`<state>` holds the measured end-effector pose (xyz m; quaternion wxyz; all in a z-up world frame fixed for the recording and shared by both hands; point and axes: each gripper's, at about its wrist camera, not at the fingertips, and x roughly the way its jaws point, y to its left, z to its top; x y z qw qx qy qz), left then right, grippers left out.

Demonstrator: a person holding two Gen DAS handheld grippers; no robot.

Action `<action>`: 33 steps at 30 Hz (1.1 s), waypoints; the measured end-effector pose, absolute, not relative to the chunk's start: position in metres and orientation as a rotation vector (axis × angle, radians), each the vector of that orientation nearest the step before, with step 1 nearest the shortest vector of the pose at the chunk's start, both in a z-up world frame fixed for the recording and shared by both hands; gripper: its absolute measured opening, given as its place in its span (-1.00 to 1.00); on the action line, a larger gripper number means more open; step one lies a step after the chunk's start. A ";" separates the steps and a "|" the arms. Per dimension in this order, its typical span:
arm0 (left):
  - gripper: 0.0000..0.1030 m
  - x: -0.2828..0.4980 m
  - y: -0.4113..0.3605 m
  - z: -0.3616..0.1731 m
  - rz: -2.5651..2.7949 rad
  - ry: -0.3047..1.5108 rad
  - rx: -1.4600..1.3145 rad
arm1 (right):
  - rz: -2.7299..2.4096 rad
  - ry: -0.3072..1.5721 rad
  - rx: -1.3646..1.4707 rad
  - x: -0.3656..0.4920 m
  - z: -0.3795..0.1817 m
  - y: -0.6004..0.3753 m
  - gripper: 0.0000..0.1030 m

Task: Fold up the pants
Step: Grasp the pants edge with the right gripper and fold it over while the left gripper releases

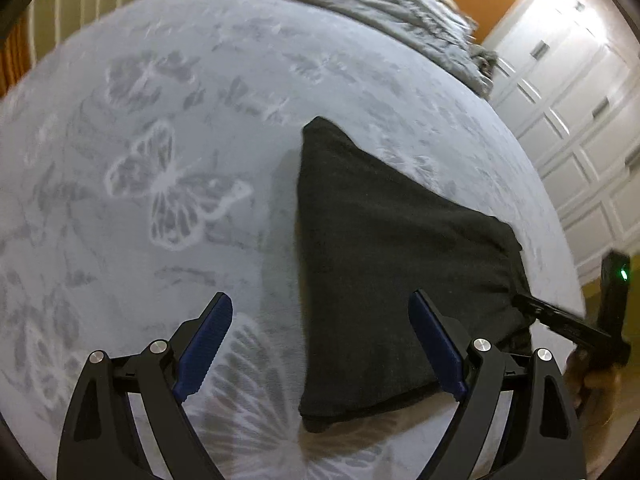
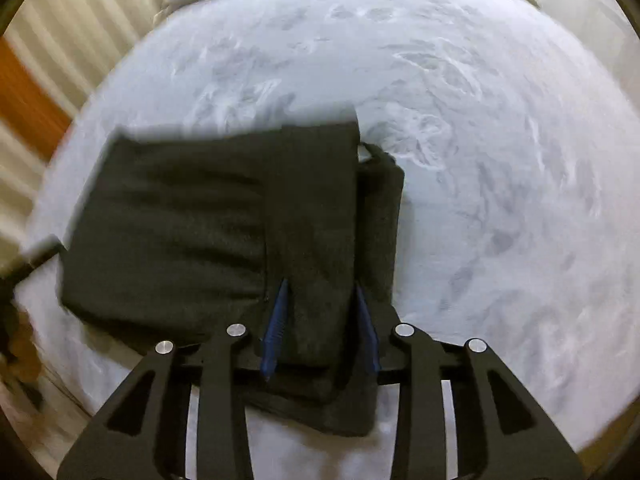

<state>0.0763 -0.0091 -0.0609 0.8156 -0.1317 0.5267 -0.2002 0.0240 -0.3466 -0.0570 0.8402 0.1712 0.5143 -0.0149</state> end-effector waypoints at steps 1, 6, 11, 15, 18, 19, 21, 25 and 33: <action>0.69 0.078 -0.006 -0.063 -0.431 1.139 -0.313 | -0.032 1.053 0.380 0.021 -0.051 -0.349 -0.07; 0.69 0.095 0.000 -0.094 -0.509 1.276 -0.549 | -0.063 1.085 0.395 0.028 -0.069 -0.355 0.75; -0.69 0.103 -0.020 -0.098 -0.618 1.249 -0.498 | 0.006 1.113 0.401 0.042 -0.092 -0.341 -0.07; -0.74 0.095 -0.002 -0.066 -0.659 1.183 -0.538 | 0.120 0.981 0.399 0.025 -0.041 -0.323 -0.42; -0.68 0.078 0.029 -0.039 -0.631 1.132 -0.490 | 0.193 1.038 0.259 0.022 -0.042 -0.293 -0.12; -0.54 0.075 0.041 -0.042 -0.578 1.148 -0.448 | 0.147 1.084 0.191 0.023 -0.053 -0.285 0.20; -0.46 0.072 0.057 -0.052 -0.405 1.157 -0.344 | 0.022 1.123 0.090 0.024 -0.063 -0.281 0.31; -0.08 0.057 0.074 -0.043 -0.295 1.059 -0.256 | 0.121 1.022 0.209 0.013 -0.042 -0.283 0.31; 0.22 0.052 0.053 -0.023 -0.320 0.962 -0.179 | 0.135 1.119 0.152 0.047 -0.076 -0.239 -0.45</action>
